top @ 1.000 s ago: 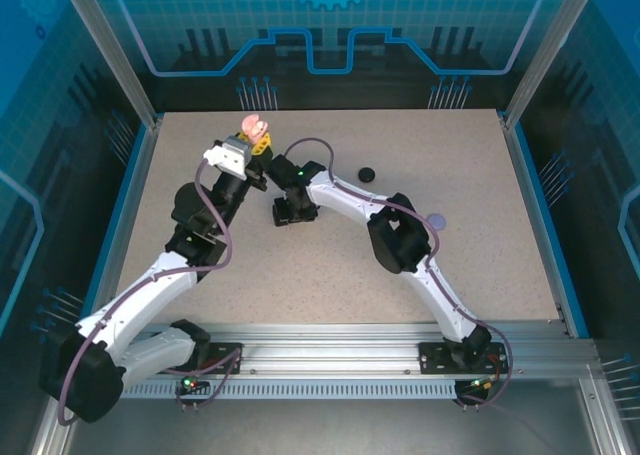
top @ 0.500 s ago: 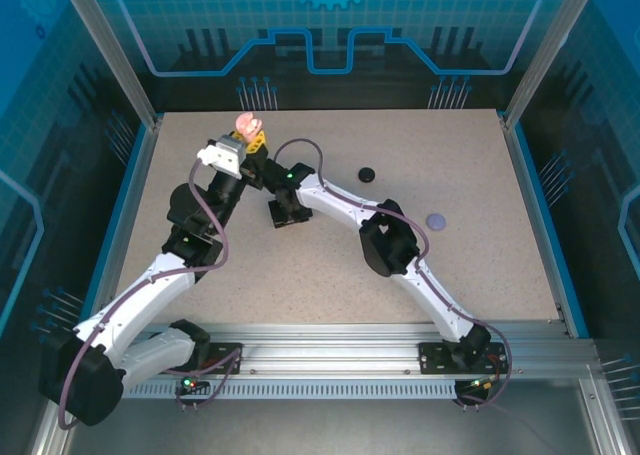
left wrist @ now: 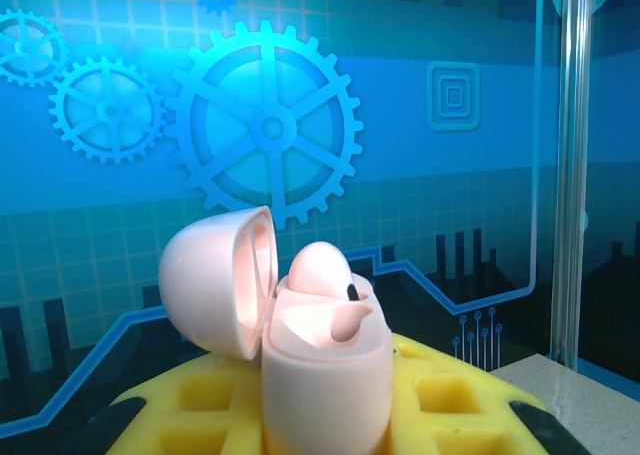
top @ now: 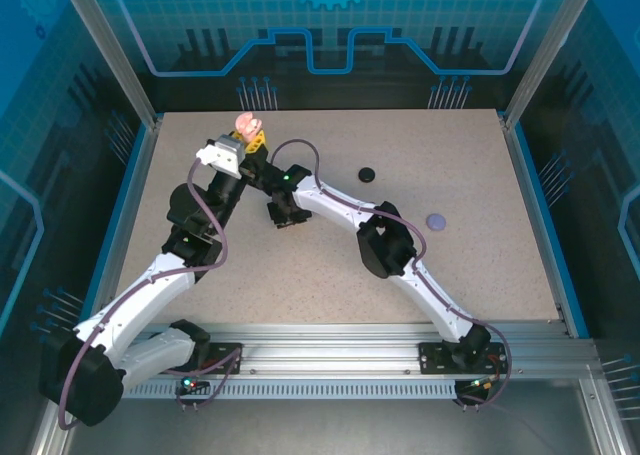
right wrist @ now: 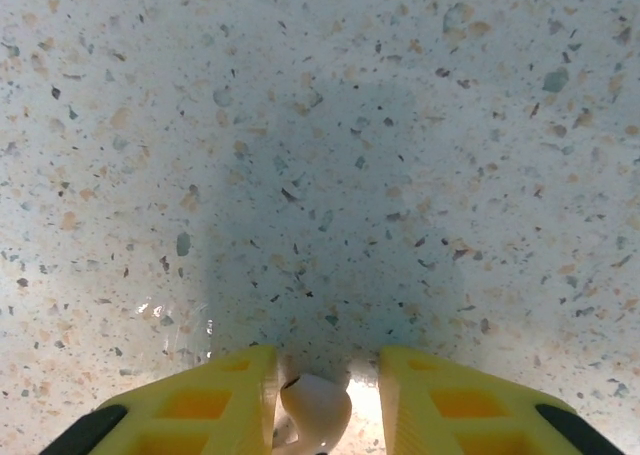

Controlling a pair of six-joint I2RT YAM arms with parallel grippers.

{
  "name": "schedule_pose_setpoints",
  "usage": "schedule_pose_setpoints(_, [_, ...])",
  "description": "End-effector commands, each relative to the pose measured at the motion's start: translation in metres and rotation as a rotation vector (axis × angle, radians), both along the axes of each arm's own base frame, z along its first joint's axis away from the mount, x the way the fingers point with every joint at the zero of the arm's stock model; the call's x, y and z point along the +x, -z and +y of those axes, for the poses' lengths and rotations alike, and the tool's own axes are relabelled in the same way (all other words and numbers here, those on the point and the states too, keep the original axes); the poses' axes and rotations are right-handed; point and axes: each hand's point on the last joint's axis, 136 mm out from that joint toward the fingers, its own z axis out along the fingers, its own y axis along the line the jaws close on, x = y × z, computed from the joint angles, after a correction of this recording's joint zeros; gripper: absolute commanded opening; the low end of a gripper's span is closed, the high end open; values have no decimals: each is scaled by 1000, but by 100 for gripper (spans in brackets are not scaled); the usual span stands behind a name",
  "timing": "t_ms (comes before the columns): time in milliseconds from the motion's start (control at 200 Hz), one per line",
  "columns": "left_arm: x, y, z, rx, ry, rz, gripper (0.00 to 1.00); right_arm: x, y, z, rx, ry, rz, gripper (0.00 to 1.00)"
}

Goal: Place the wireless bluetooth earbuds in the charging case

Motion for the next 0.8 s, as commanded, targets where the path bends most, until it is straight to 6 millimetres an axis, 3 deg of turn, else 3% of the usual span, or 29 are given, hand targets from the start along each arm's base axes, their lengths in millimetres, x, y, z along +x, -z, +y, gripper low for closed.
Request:
schedule_pose_setpoints(0, [-8,-15,8,-43,-9,-46,0,-26,26,14,-14,-28,72,33])
schedule_pose_setpoints(180, [-8,-14,8,-45,-7,-44,0,-31,21,7,-49,-12,68,37])
schedule_pose_setpoints(795, [-6,-14,6,-58,11,-36,0,-40,6,-13,-99,-23,26,34])
